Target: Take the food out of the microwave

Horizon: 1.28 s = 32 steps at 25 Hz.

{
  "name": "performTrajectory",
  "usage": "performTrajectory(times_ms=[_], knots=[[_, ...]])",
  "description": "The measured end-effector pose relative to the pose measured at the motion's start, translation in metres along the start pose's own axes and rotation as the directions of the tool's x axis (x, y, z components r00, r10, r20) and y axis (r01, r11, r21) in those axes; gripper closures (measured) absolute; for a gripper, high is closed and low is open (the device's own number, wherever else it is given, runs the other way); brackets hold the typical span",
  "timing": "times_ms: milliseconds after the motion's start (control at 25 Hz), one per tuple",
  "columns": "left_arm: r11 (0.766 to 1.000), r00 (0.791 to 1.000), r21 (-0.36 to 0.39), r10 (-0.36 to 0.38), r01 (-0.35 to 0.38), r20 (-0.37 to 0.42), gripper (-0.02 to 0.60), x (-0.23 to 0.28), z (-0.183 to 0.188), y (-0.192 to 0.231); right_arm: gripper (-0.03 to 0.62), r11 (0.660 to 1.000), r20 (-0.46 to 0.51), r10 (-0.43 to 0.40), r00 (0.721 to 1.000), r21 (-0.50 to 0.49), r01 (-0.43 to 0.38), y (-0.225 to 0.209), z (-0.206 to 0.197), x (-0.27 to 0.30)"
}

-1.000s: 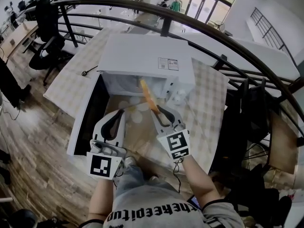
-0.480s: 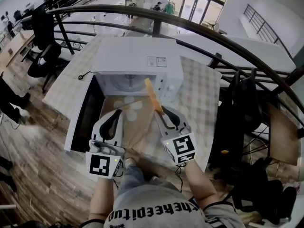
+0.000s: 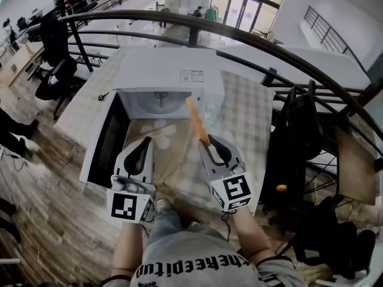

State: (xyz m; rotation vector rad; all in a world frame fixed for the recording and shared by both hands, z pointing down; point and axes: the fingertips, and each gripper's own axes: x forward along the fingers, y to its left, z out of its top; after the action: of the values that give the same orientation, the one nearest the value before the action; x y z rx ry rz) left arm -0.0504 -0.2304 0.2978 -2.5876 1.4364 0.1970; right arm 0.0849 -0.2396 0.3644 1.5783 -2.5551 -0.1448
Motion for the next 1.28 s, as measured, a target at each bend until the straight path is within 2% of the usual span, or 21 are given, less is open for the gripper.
performTrajectory(times_ms=[720, 1280], knots=[[1.0, 1.0, -0.025, 0.019, -0.018, 0.014, 0.571, -0.025, 0.015, -0.026, 0.508, 0.998, 0.123, -0.055, 0.991, 0.049, 0.049, -0.006, 0.037, -0.067], [0.999, 1.0, -0.03, 0.02, -0.019, 0.02, 0.571, -0.036, 0.021, -0.048, 0.507, 0.993, 0.174, -0.088, 0.981, 0.096, 0.071, -0.016, 0.045, -0.099]])
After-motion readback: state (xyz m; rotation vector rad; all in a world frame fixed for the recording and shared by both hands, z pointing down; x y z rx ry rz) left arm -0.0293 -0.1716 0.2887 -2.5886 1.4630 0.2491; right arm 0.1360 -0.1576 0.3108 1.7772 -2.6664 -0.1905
